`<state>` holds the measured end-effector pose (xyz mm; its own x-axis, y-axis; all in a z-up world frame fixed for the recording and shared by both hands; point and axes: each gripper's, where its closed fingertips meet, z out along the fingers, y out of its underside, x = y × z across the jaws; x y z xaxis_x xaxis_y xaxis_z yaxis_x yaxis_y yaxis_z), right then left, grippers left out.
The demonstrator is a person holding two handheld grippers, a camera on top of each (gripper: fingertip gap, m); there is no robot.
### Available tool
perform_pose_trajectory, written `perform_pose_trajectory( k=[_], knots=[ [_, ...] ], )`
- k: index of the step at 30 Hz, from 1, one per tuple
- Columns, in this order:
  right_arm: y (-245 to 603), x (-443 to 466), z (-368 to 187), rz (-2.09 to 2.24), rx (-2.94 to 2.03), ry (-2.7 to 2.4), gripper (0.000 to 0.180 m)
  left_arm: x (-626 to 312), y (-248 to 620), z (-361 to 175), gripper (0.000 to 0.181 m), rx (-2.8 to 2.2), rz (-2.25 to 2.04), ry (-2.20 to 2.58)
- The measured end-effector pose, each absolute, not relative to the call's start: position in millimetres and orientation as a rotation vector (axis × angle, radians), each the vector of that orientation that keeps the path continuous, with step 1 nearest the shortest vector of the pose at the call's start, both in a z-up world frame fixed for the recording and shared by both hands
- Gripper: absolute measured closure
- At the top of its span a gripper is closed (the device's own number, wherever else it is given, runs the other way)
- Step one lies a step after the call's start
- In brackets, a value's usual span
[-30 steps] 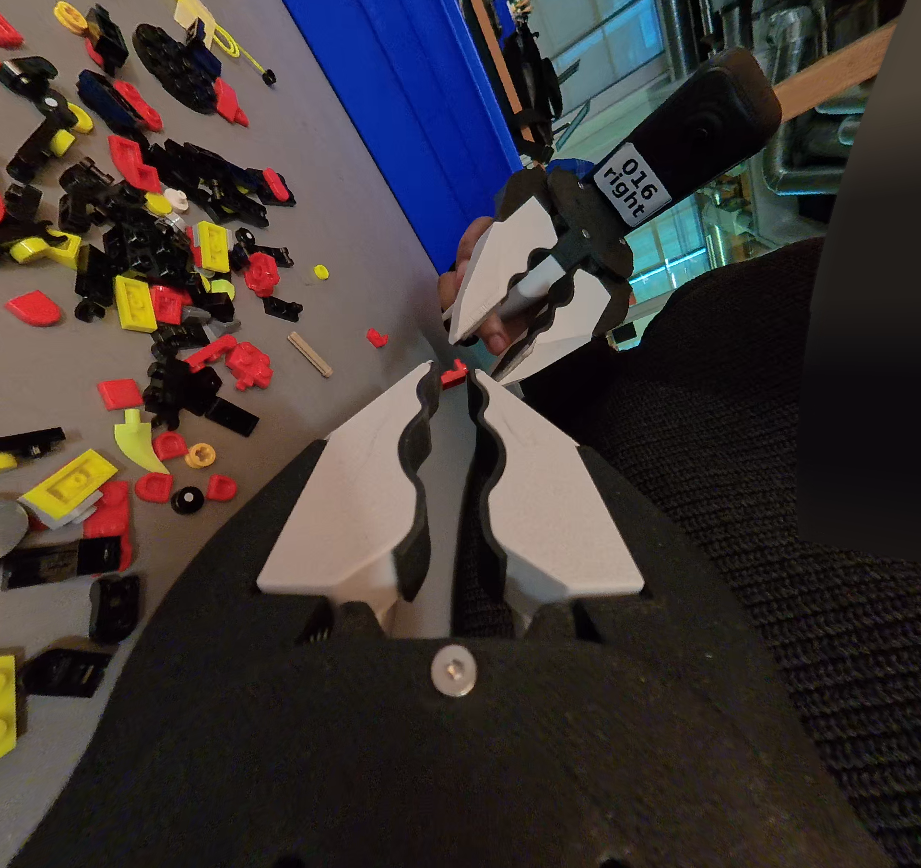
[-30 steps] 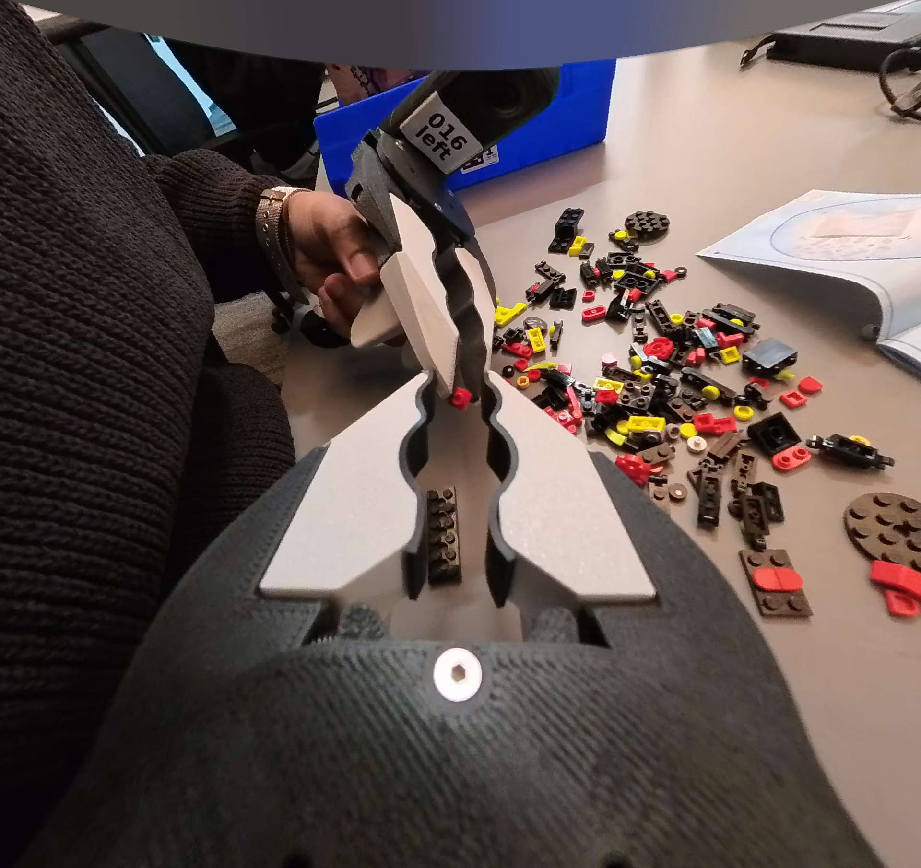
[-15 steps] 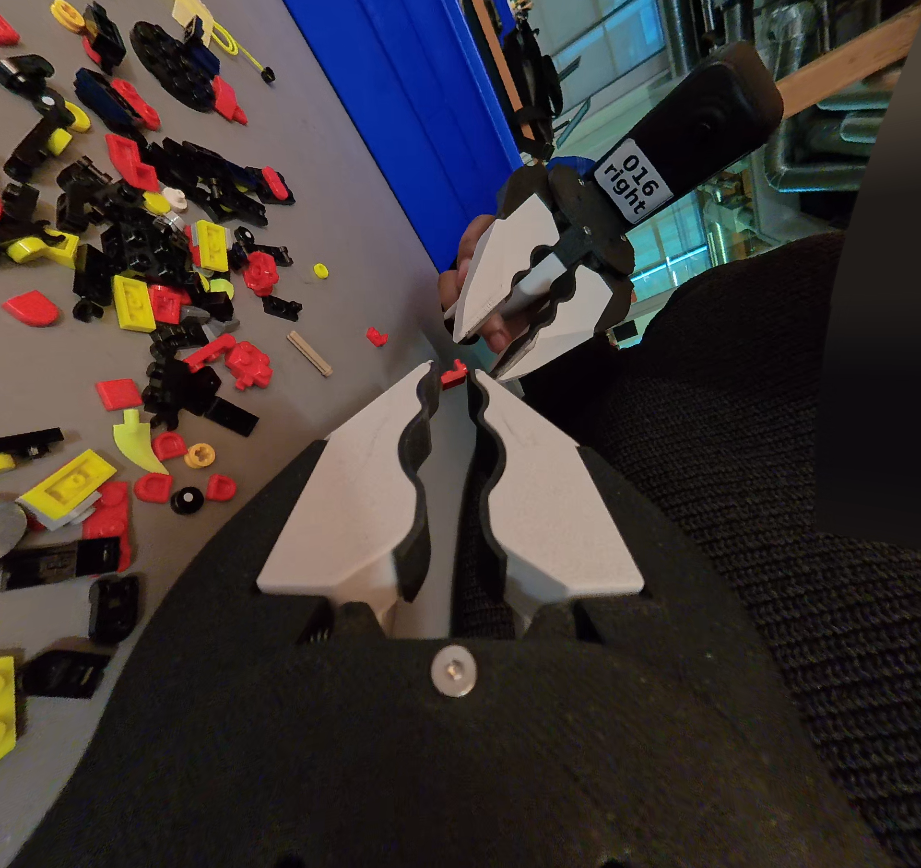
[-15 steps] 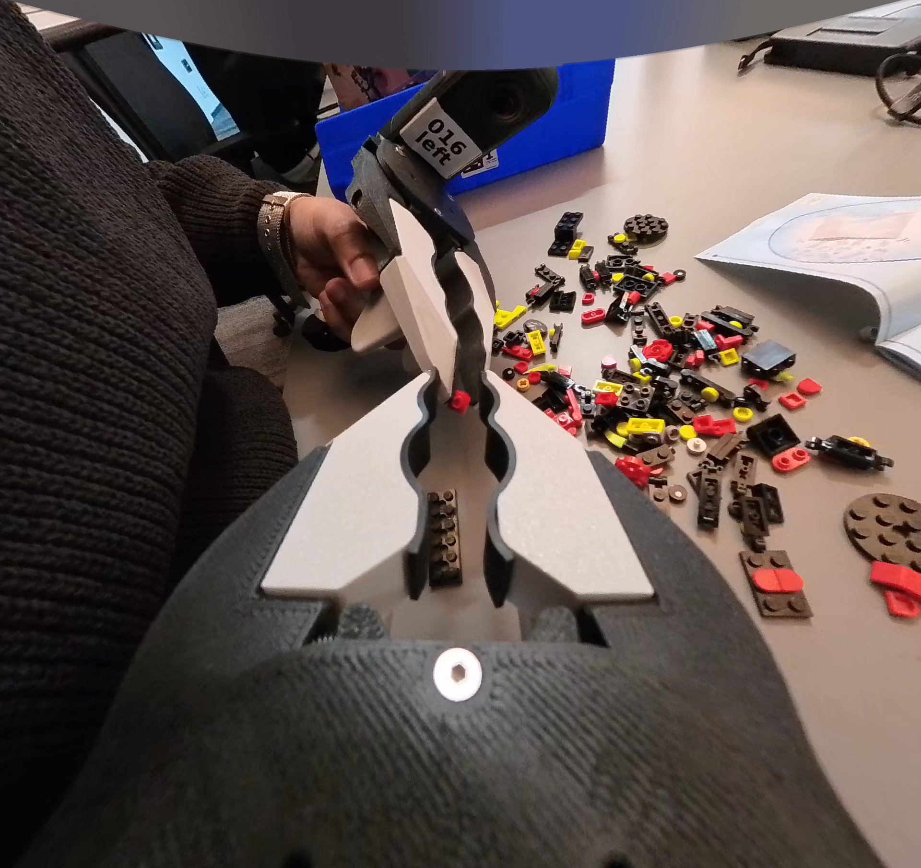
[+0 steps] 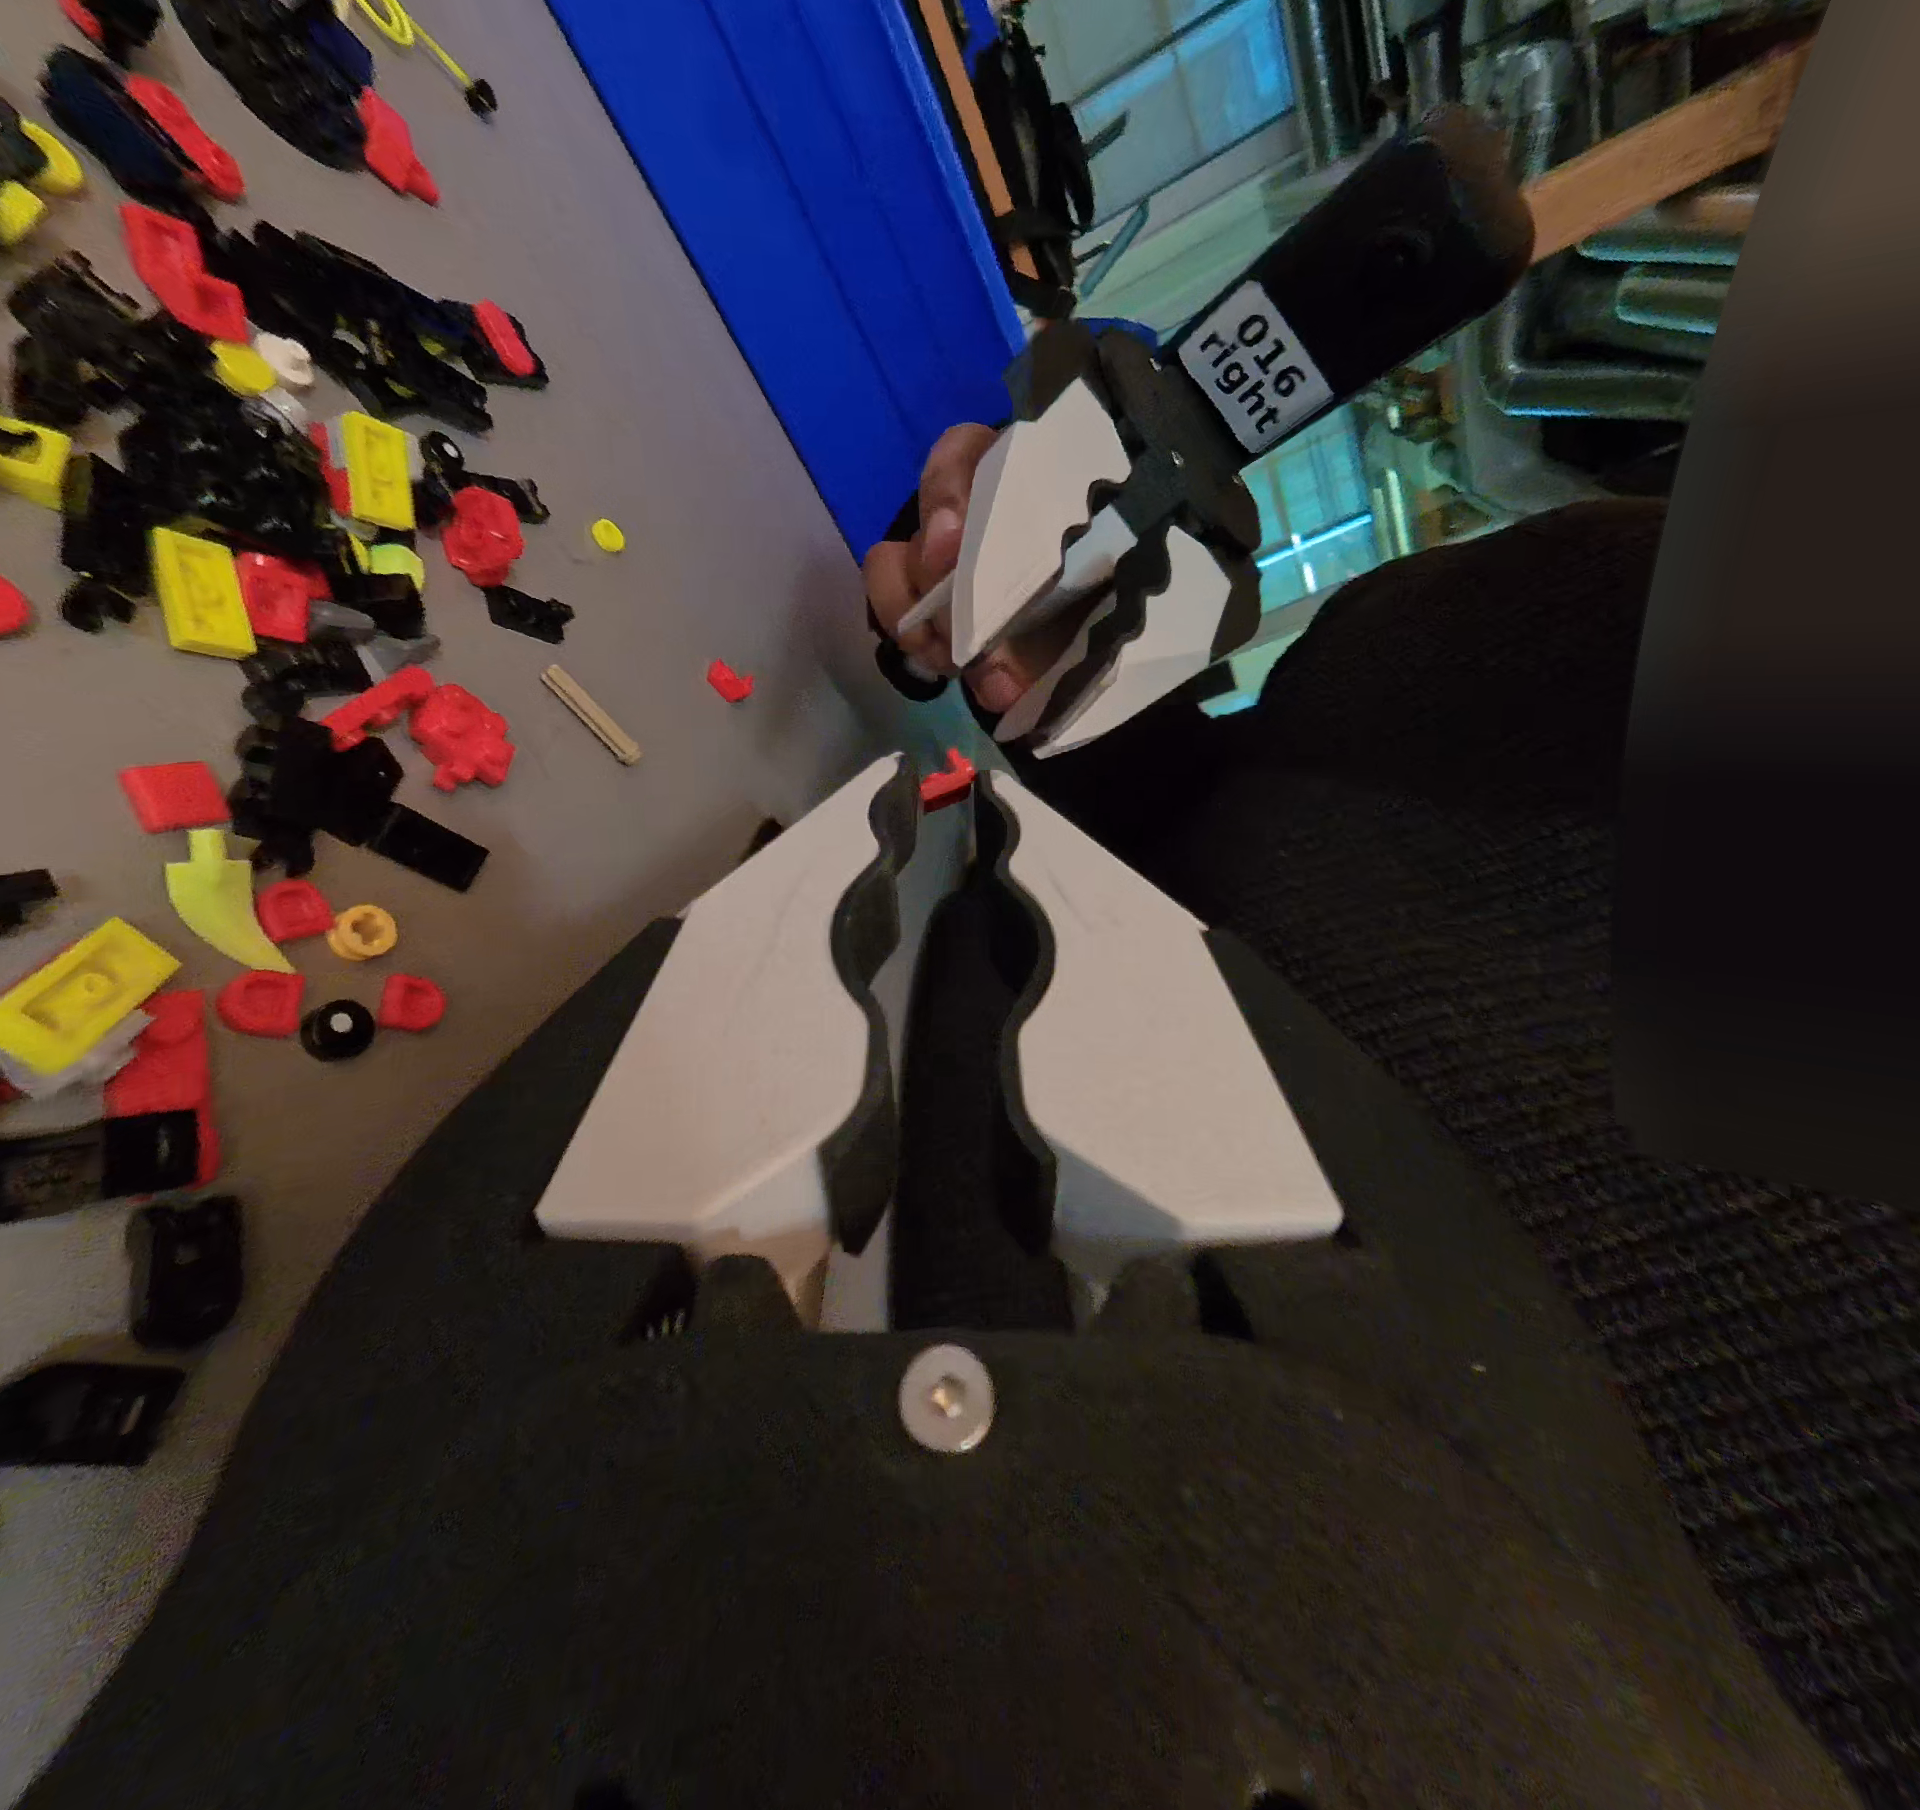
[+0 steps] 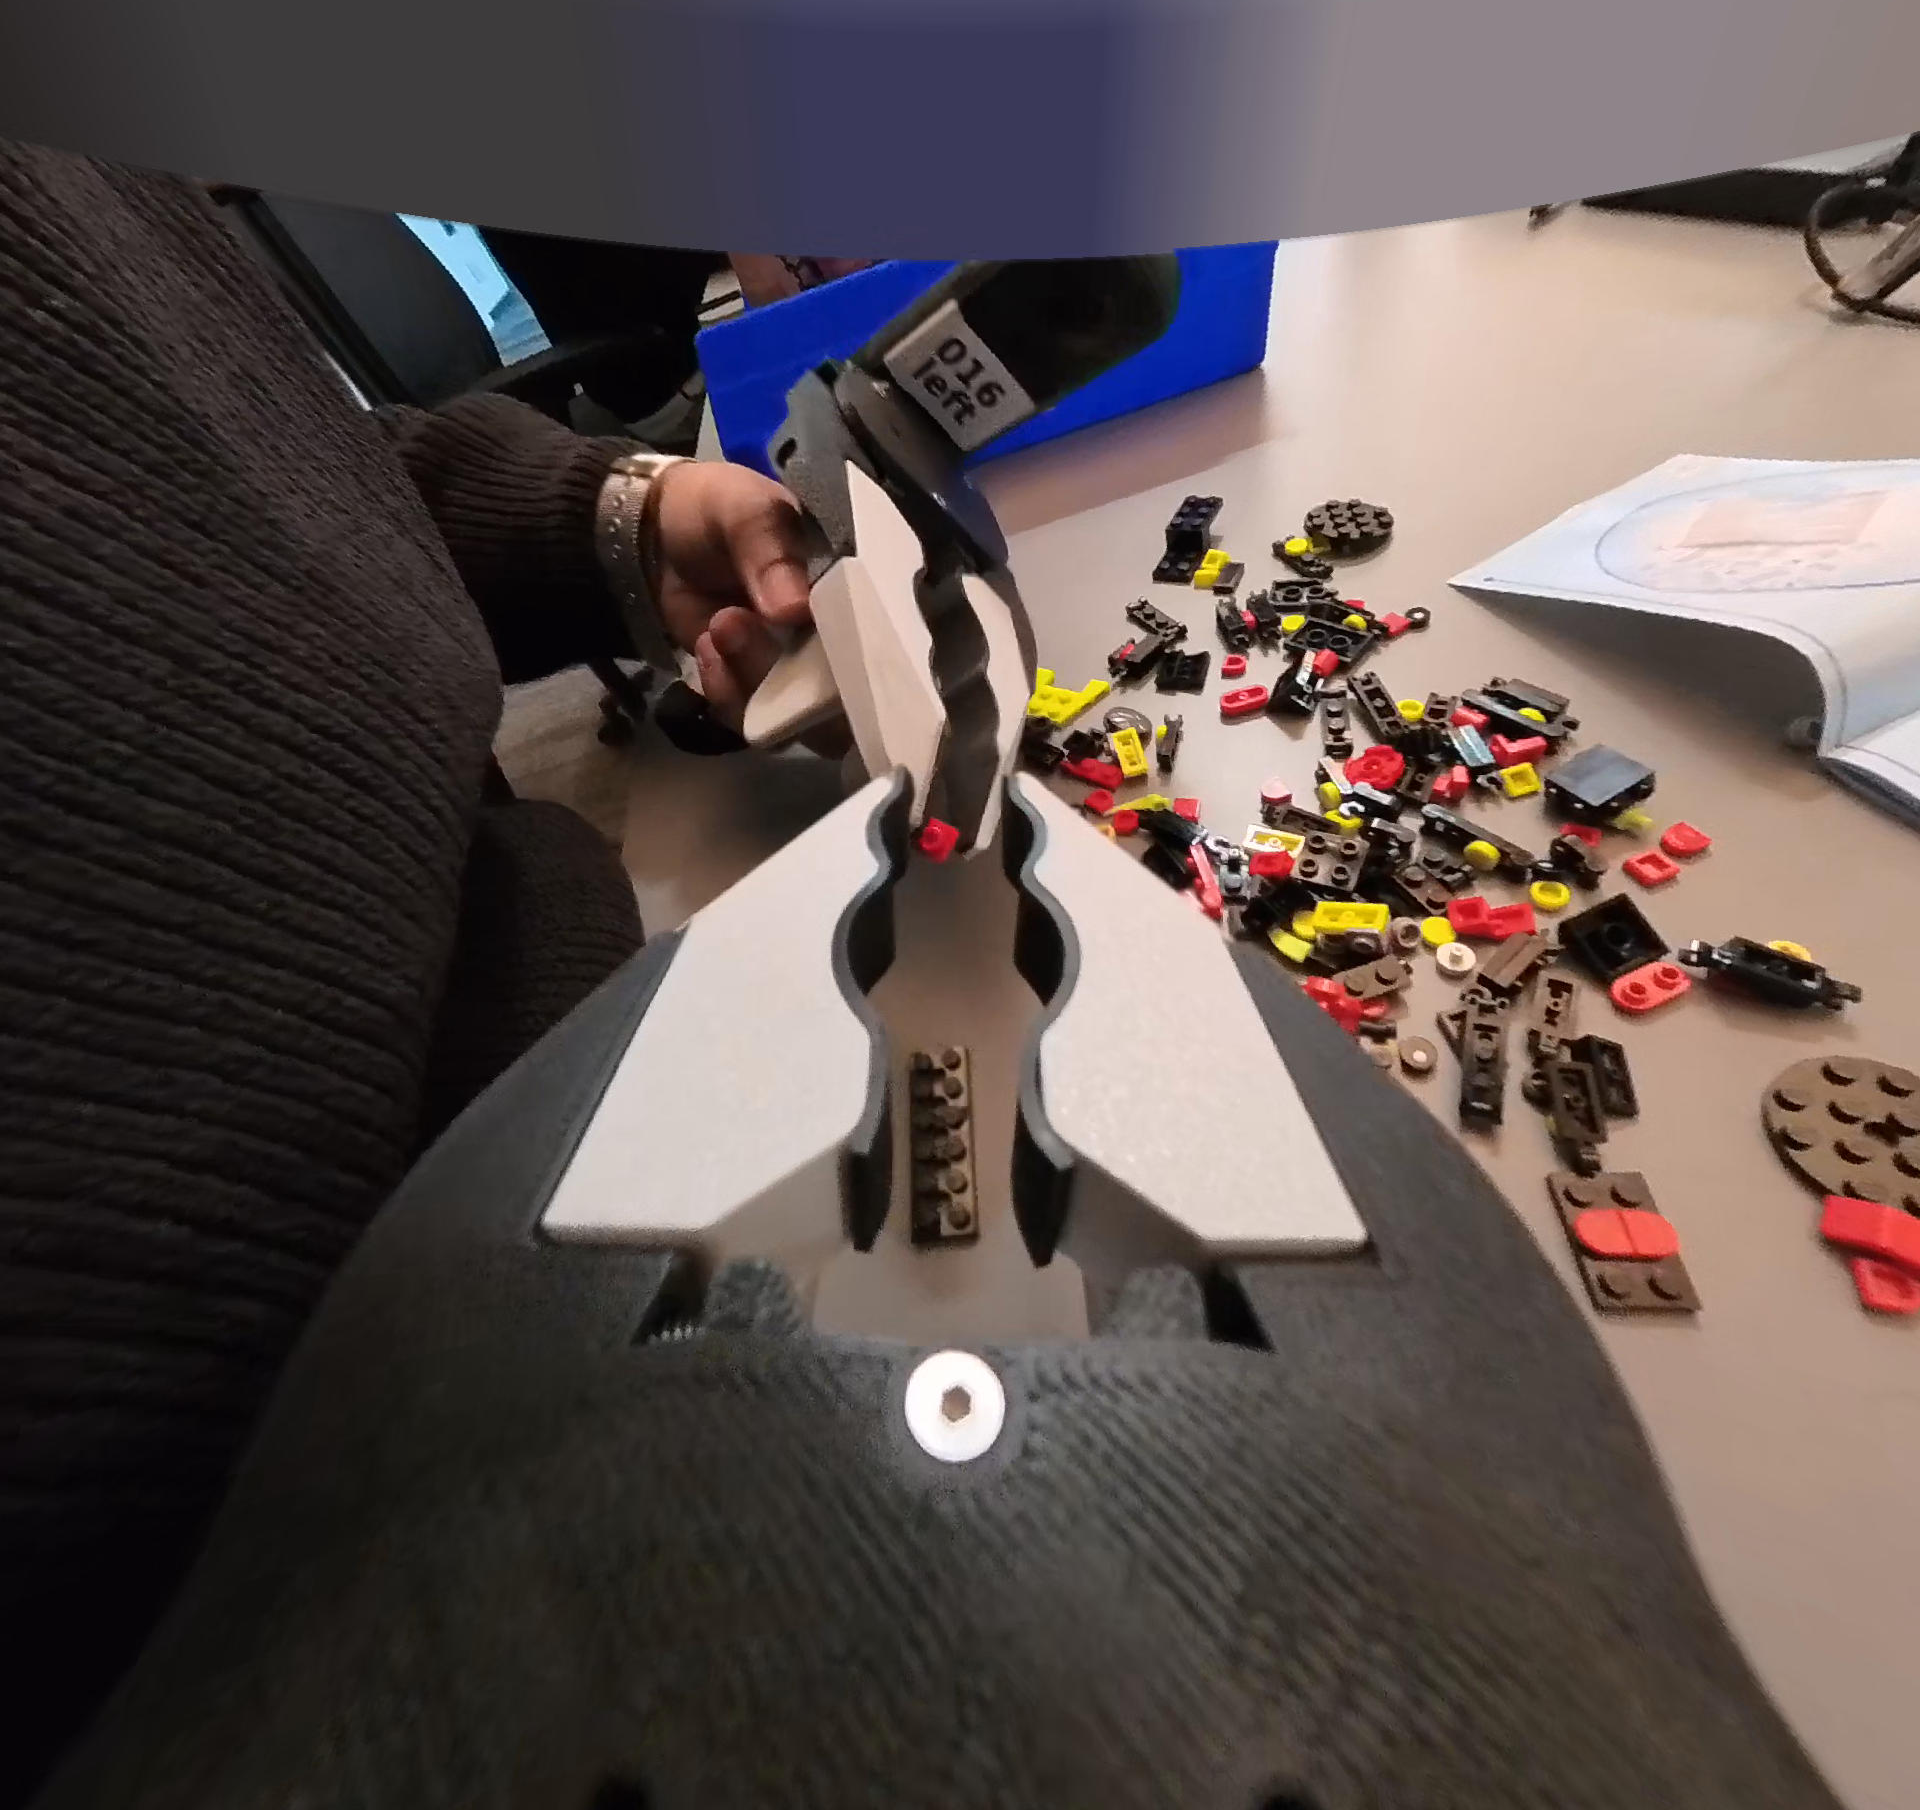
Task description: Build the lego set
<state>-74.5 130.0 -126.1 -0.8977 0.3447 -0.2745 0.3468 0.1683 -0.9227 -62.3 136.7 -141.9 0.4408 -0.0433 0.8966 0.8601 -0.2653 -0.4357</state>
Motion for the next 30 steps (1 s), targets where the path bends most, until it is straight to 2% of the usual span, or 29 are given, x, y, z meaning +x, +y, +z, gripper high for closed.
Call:
perform_pose_trajectory(
  k=[5,26,30],
  knots=[
    [131,-75,-122,-1.930,0.701,2.395,0.158,-65,133,-134,0.173,-1.525,-1.098,-0.741],
    [122,-58,-128,-1.882,0.523,2.488,0.163,-58,131,-125,0.174,-1.460,-1.219,-0.718],
    [119,-53,-125,-1.905,0.458,2.507,0.169,-51,131,-123,0.174,-1.465,-1.255,-0.690]
  ],
)
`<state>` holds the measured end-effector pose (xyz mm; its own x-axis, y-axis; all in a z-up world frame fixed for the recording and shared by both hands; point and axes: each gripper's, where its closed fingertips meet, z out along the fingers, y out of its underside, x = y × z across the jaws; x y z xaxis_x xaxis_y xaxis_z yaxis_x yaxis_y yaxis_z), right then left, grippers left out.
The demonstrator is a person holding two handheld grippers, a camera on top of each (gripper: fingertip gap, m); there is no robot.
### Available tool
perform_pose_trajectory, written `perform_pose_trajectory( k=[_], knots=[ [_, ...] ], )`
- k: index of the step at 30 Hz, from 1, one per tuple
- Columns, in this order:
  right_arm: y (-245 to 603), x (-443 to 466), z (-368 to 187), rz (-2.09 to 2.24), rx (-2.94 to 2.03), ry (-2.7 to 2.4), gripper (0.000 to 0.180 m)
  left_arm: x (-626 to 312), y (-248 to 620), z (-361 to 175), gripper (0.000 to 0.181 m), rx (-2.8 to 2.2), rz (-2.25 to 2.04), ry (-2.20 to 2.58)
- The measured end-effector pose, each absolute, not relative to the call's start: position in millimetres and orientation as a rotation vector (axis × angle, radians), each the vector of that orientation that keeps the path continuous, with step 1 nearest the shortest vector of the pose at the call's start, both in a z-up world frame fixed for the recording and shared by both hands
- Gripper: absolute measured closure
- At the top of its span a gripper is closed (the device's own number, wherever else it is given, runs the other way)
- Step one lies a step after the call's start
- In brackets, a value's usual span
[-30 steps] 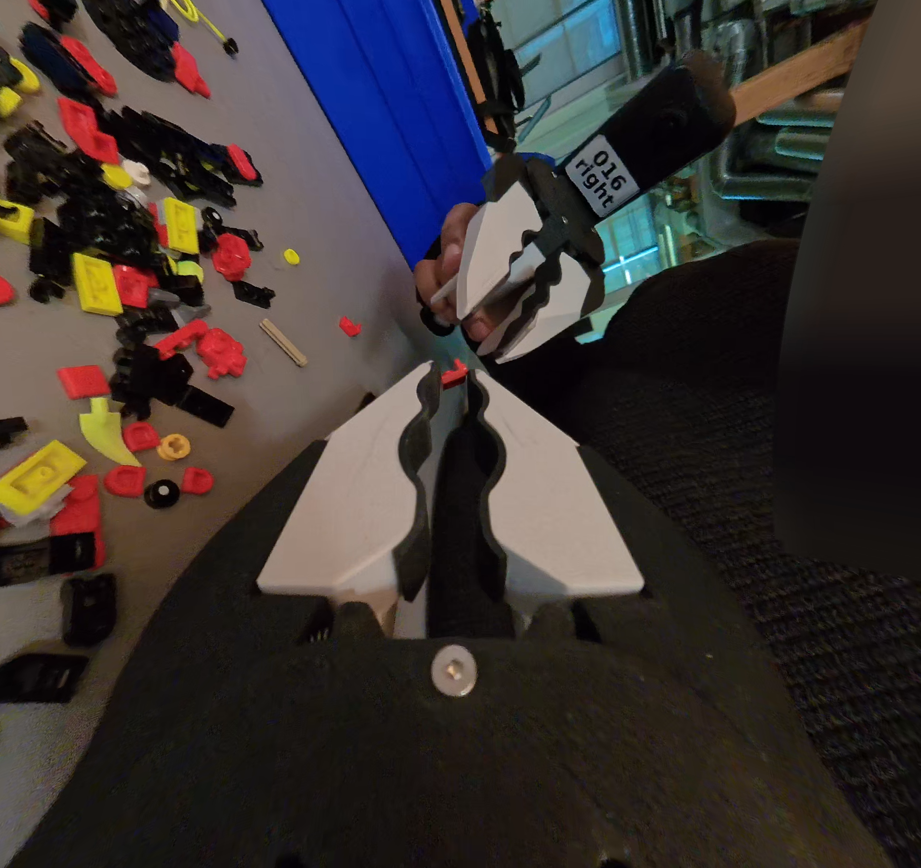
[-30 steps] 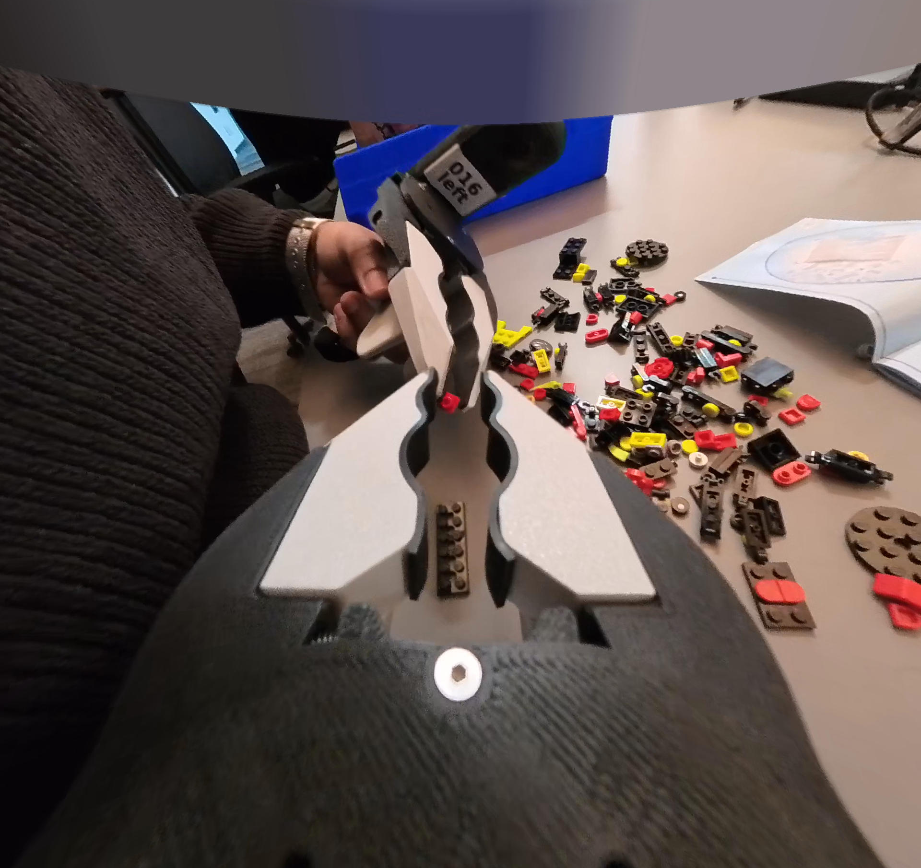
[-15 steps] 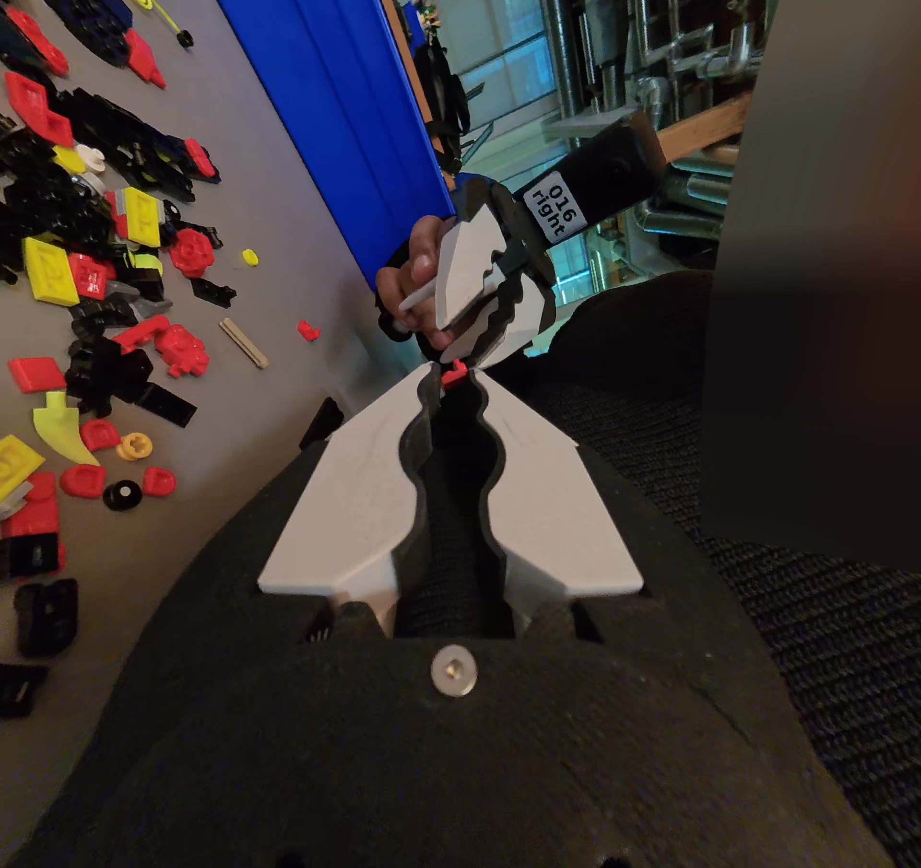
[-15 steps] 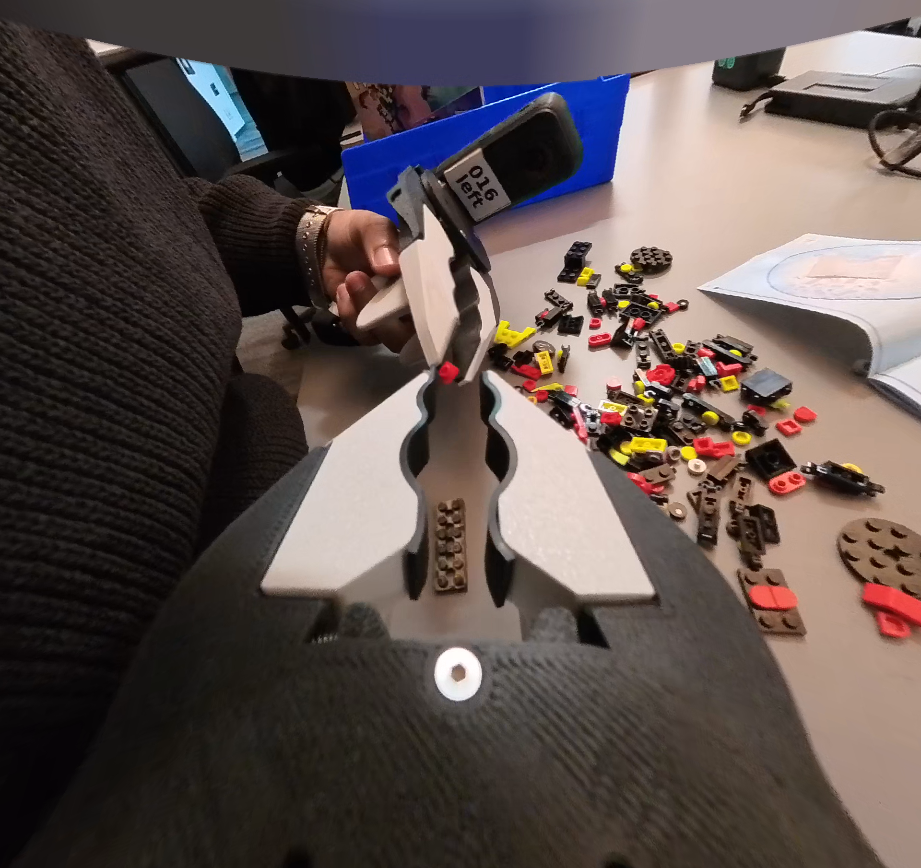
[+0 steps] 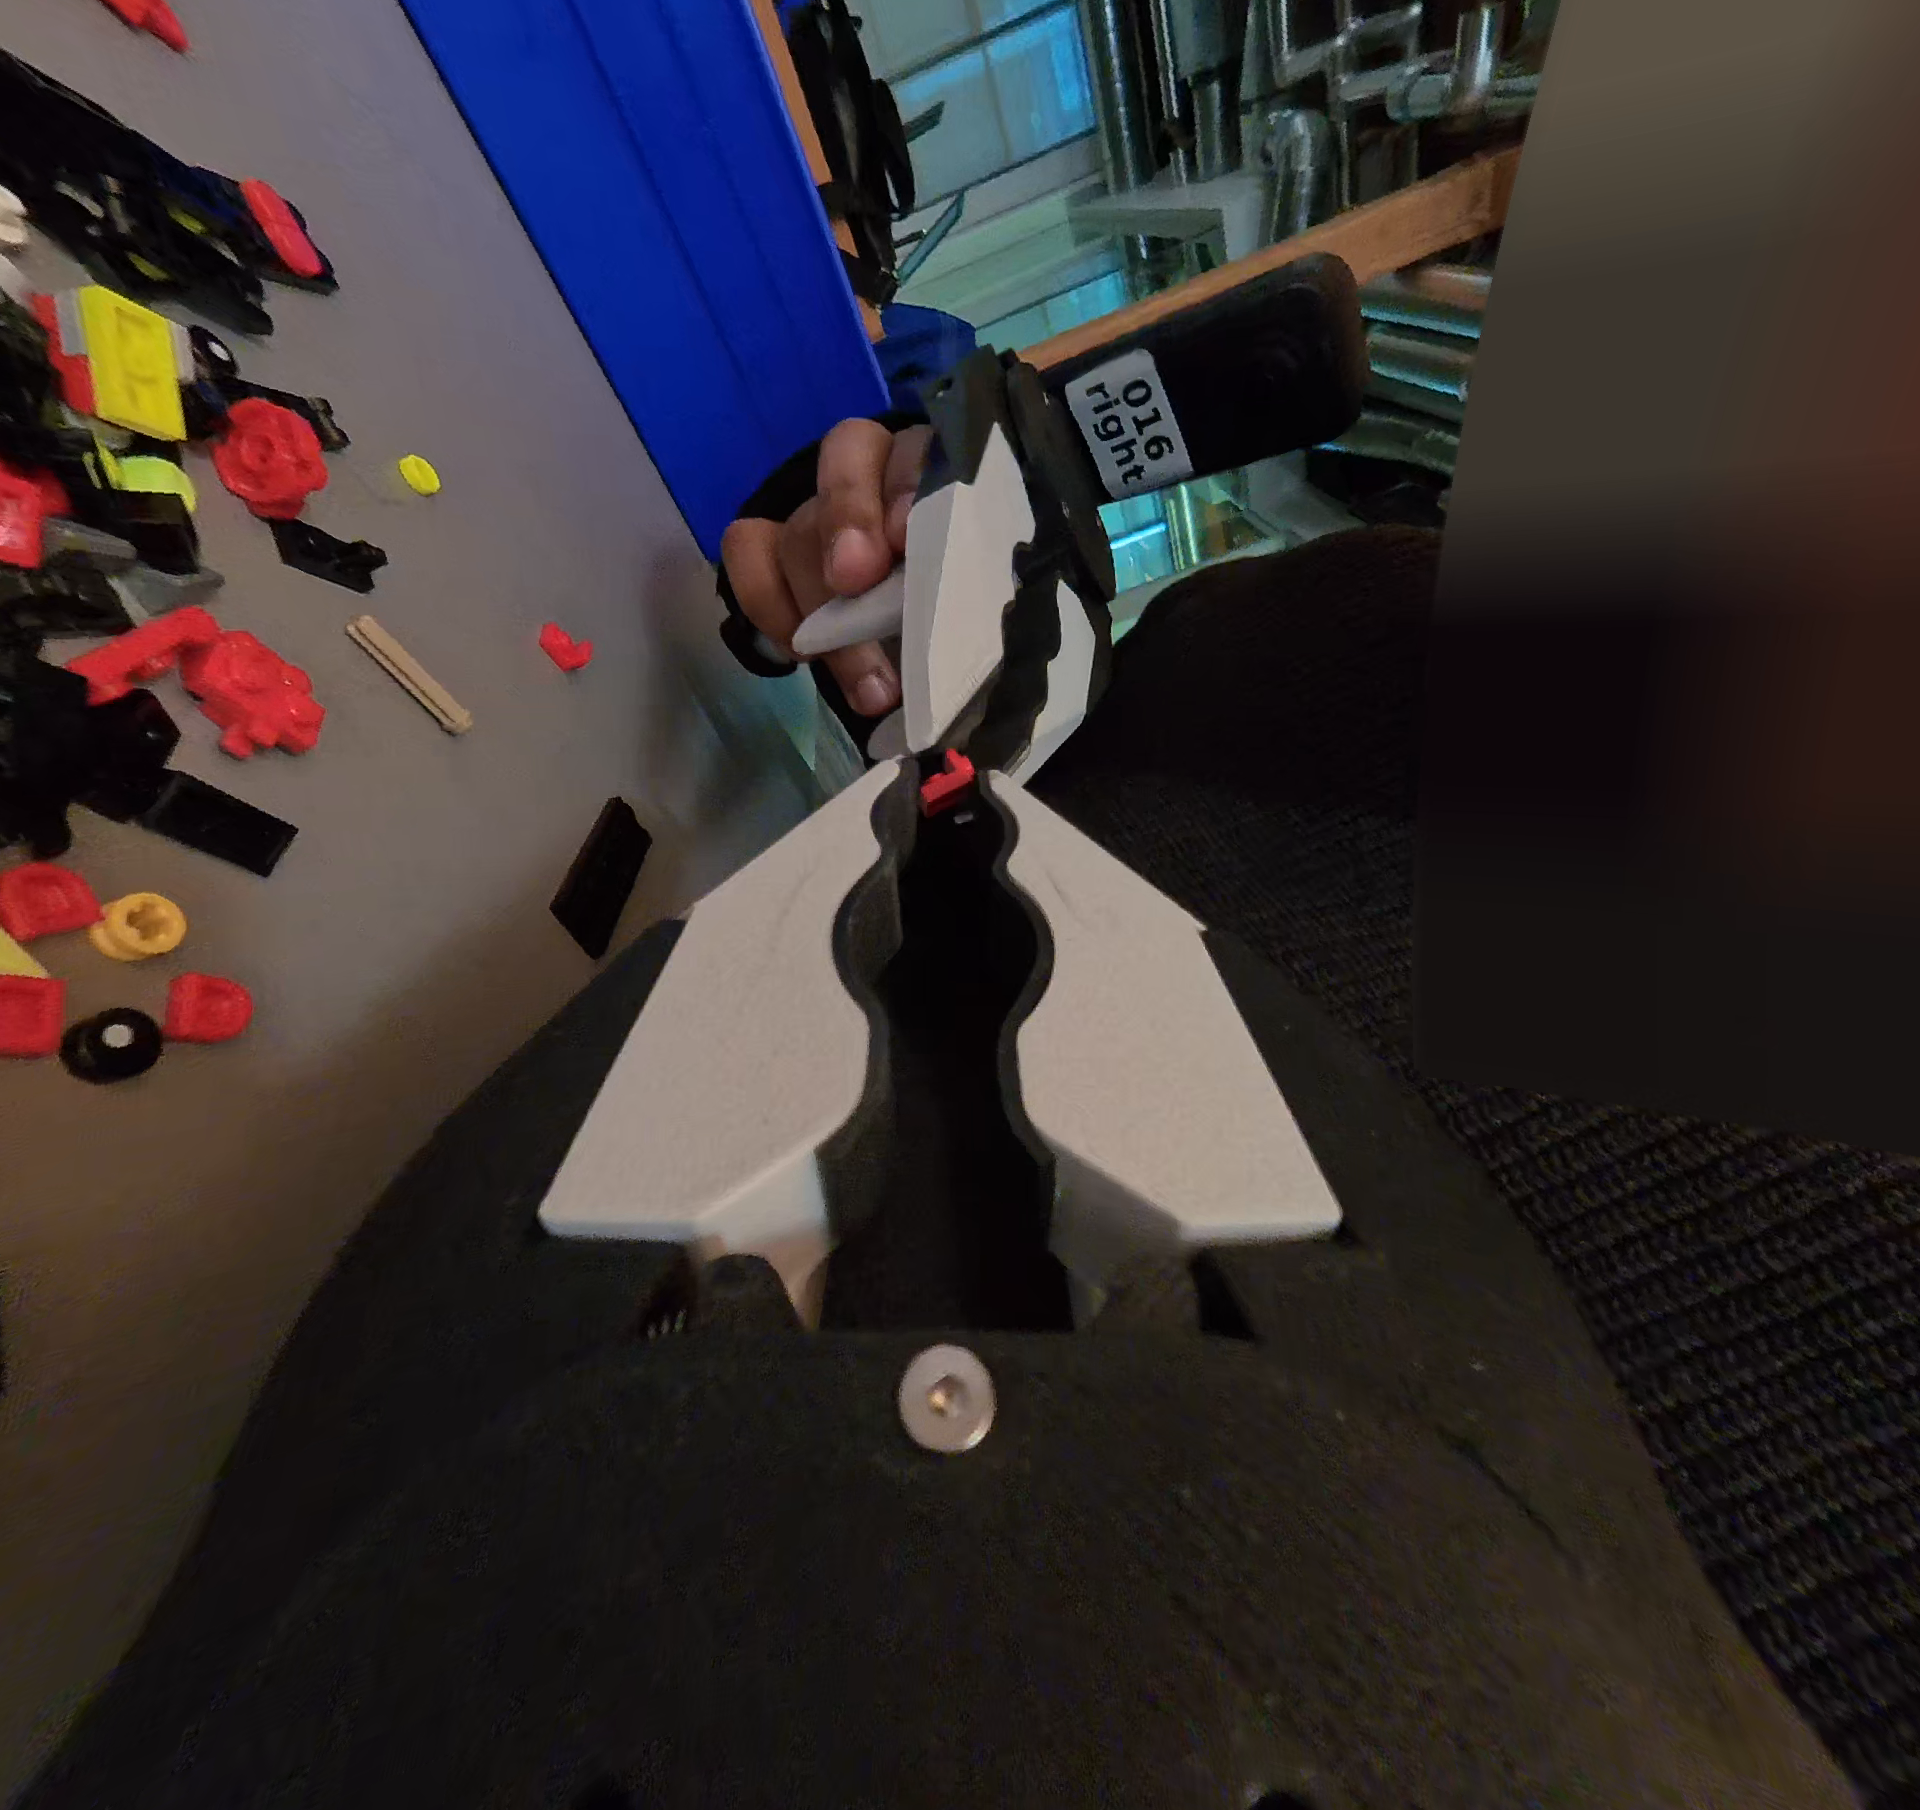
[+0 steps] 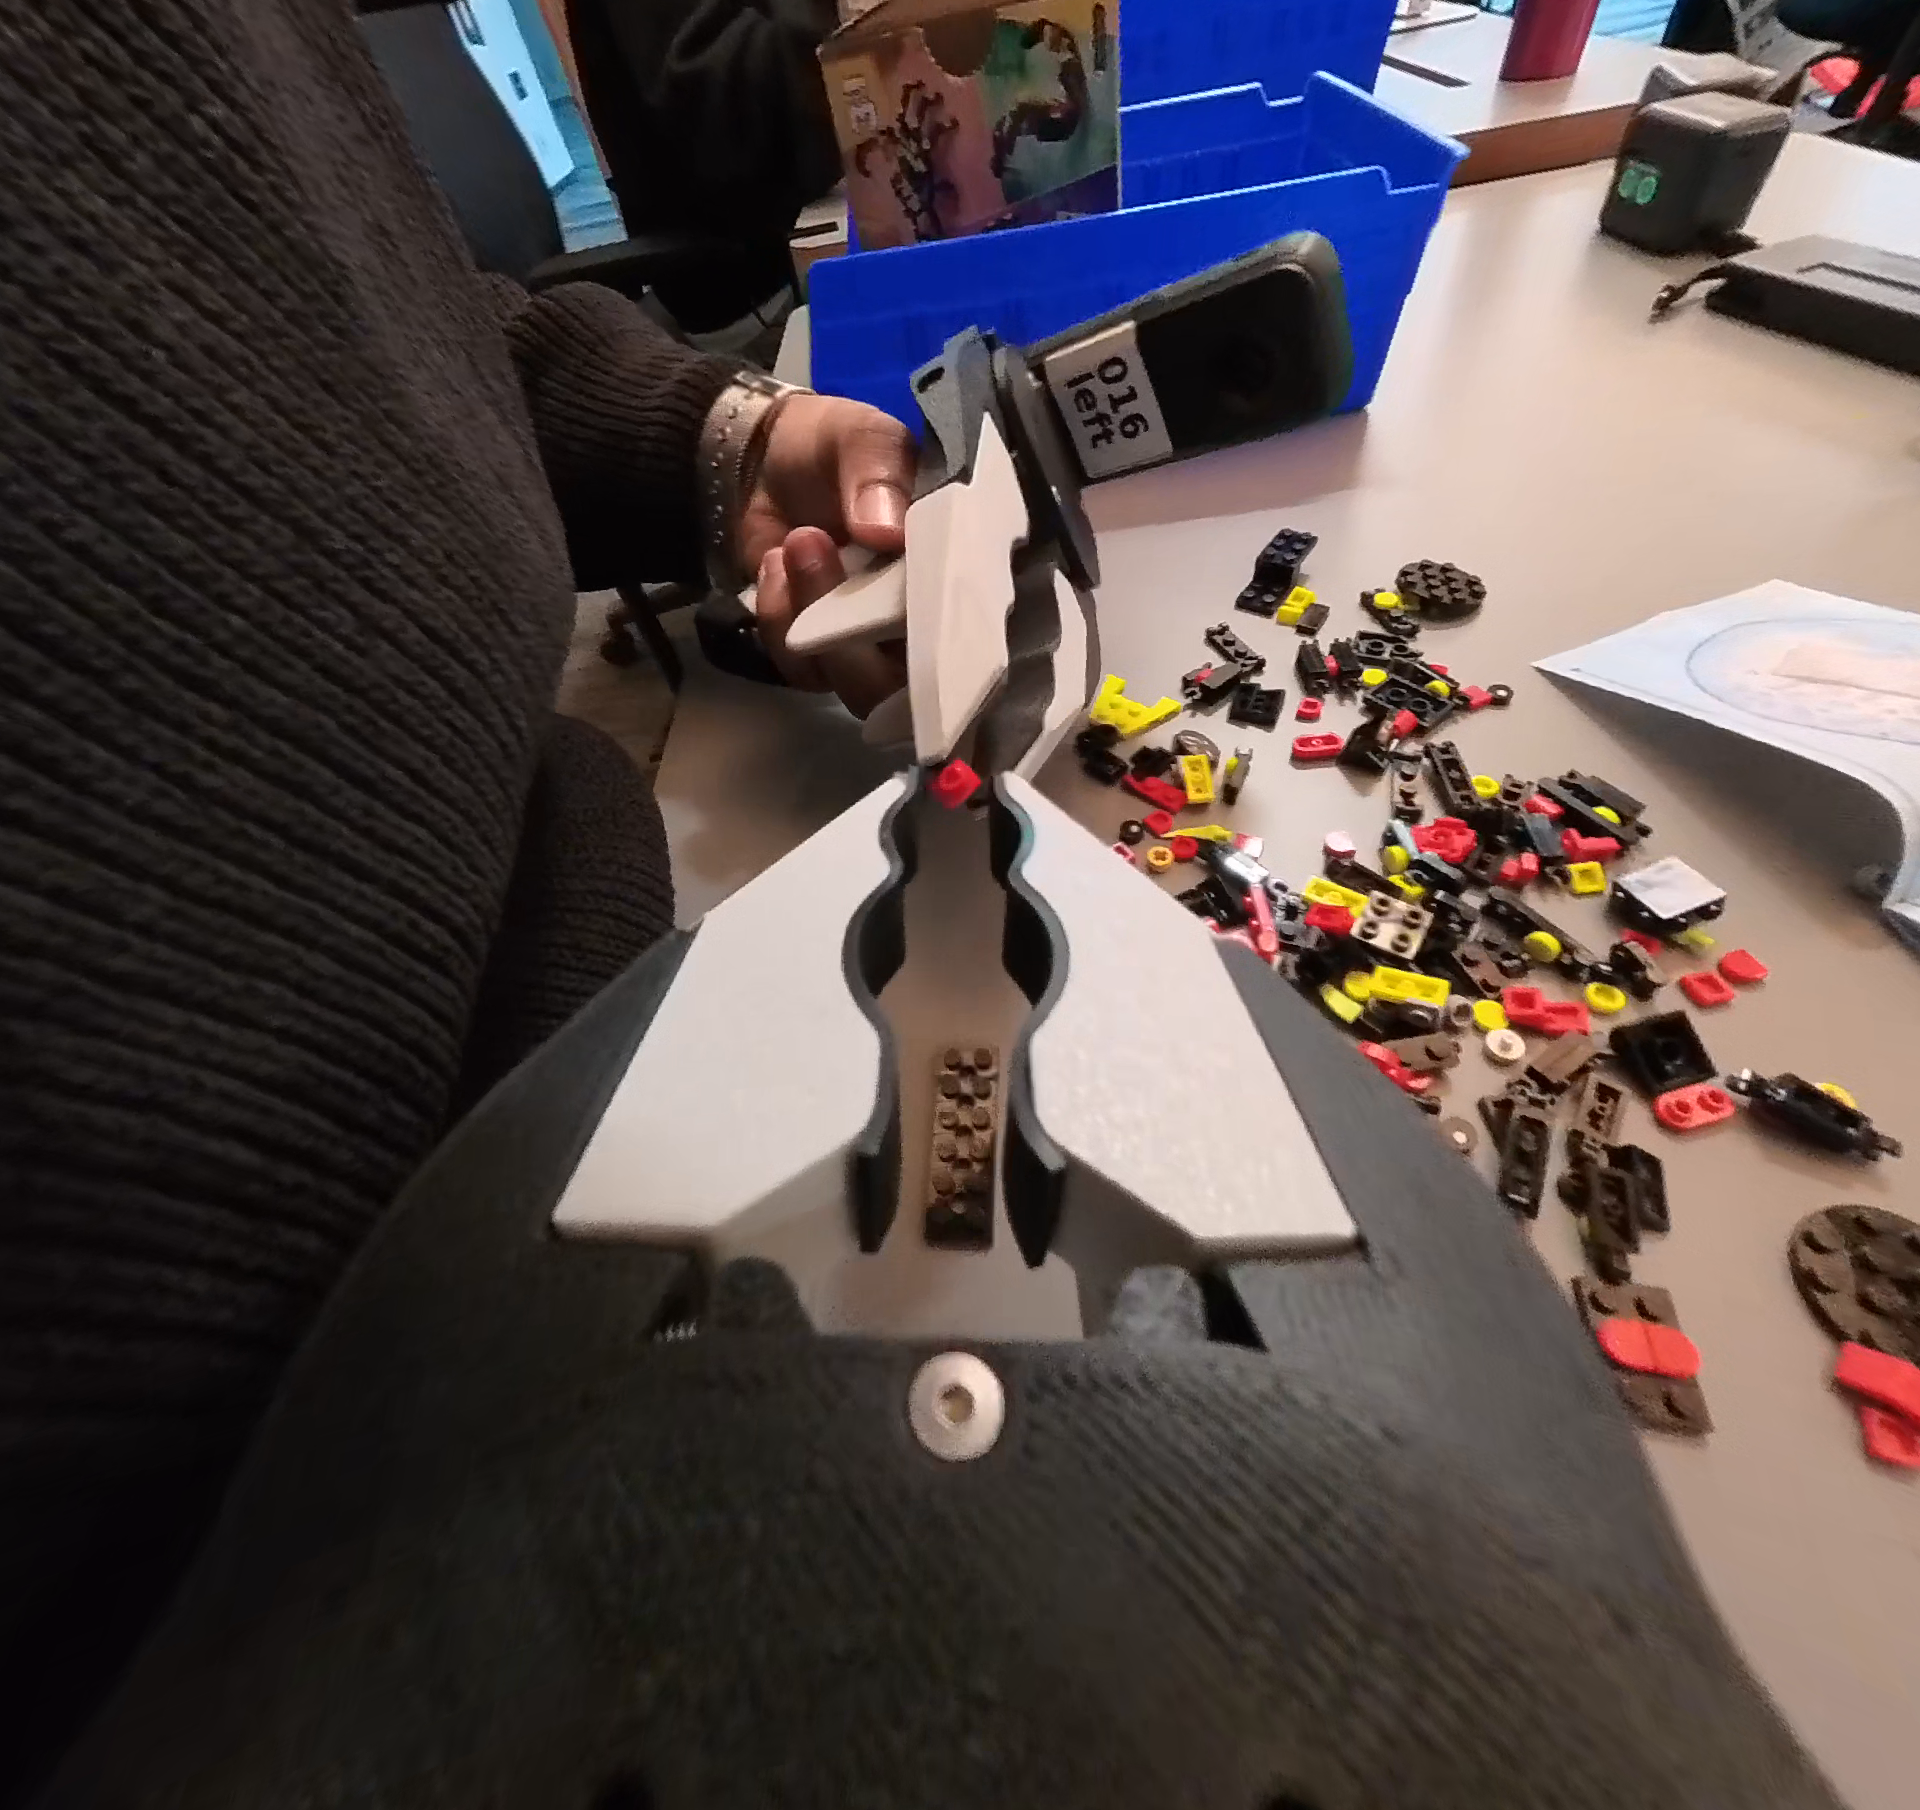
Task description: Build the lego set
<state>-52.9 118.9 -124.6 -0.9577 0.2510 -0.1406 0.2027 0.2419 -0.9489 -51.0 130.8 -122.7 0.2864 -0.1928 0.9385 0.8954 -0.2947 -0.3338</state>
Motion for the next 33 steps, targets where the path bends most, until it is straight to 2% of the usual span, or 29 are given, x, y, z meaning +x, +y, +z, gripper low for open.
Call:
perform_pose_trajectory(
  k=[17,22,28,33],
  knots=[
    [118,-51,-126,1.856,-0.438,-2.467,0.173,-49,134,-124,0.173,-1.450,-1.297,-0.712],
    [122,-58,-135,1.793,-0.506,-2.479,0.173,-56,133,-128,0.165,-1.451,-1.263,-0.753],
    [134,-71,-154,1.670,-0.655,-2.528,0.173,-68,132,-144,0.163,-1.545,-1.112,-0.803],
    [171,-92,-182,1.336,-0.824,-2.554,0.173,-65,132,-151,0.163,-1.626,-1.042,-0.783]
  ],
)
